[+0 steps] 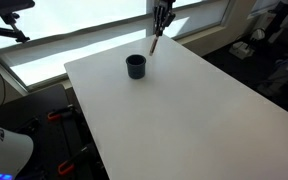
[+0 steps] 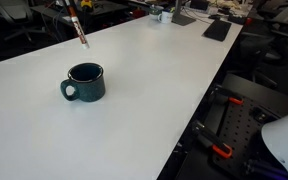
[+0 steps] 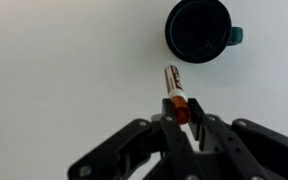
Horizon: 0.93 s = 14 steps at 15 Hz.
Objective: Take the marker out of the cup
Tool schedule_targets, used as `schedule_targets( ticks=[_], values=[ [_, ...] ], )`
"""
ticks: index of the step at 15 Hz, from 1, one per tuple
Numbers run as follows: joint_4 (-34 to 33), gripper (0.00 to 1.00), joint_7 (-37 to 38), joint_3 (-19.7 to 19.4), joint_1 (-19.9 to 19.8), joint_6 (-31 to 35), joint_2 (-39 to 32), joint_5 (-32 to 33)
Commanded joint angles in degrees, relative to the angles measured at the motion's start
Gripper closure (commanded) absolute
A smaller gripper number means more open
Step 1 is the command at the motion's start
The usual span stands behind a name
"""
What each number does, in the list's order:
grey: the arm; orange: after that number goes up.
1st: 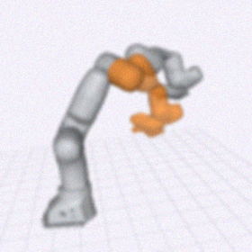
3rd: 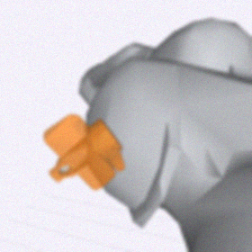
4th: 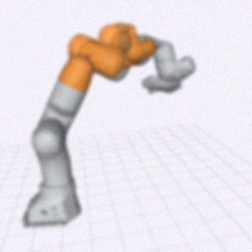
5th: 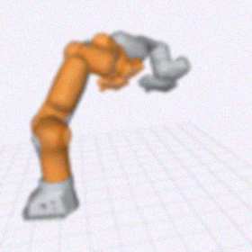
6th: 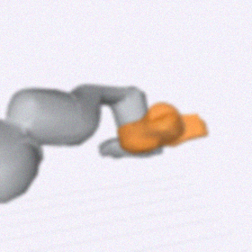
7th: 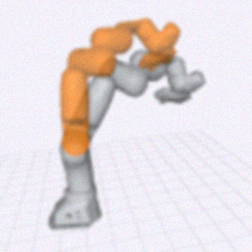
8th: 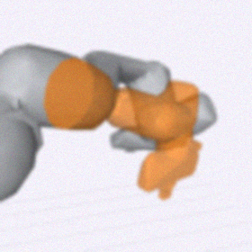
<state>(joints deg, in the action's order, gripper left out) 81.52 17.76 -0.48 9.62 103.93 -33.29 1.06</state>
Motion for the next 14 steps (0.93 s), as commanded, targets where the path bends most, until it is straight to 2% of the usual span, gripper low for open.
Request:
schedule_targets(
  ticks=[1,14],
  values=[
    [4.1,0.95,1.3,0.0,-1.0,2.5,2.0,-0.3],
    [7.0,0.95,0.9,0.1,-4.4,4.5,-1.4,-4.2]
  ],
)
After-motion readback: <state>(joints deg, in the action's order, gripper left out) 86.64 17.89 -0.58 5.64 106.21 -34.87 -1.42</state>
